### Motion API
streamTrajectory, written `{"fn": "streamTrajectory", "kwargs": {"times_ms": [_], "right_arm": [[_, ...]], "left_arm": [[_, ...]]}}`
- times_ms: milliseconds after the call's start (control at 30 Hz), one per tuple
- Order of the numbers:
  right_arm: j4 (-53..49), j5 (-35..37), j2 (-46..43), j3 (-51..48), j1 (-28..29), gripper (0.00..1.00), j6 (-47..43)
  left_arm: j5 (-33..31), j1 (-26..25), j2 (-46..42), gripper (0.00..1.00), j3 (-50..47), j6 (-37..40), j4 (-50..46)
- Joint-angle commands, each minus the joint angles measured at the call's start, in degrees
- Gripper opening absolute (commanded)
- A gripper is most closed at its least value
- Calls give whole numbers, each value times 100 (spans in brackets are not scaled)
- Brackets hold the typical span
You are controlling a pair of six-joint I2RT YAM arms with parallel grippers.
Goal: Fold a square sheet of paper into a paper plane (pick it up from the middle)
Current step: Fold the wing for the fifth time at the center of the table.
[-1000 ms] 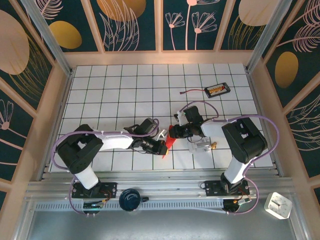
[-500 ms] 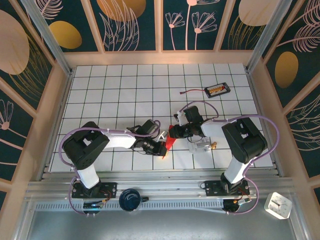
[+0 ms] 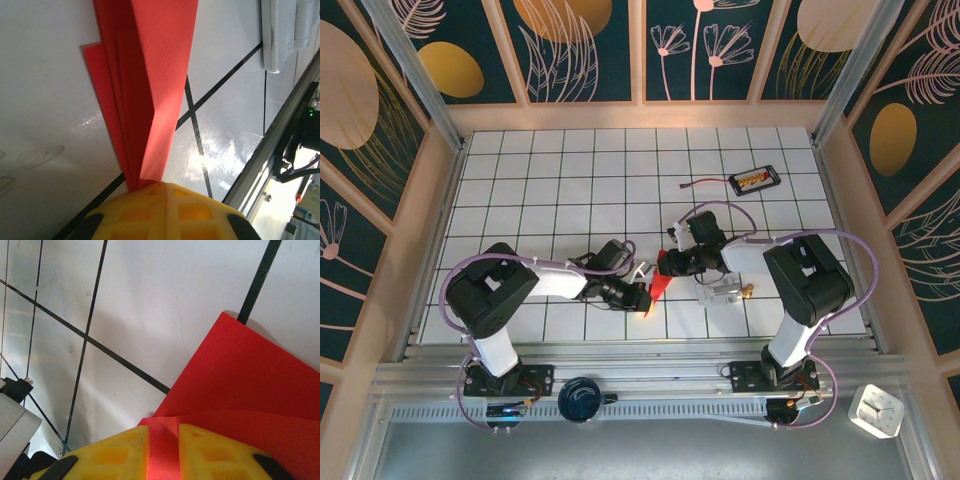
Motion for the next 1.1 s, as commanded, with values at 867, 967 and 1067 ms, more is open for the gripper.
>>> {"fn": "streamTrajectory", "kwargs": {"times_ms": [867, 967, 1067], "right_arm": [[-58, -697, -1054, -64, -200, 29, 602], [-48, -739, -1178, -186, -195, 28, 610], [98, -816, -1317, -358, -179, 28, 731]], "left_arm": [[246, 163, 118, 0, -557, -762, -667], [256, 160, 149, 0, -533, -806, -747], [315, 159, 209, 0, -543, -868, -711]]}}
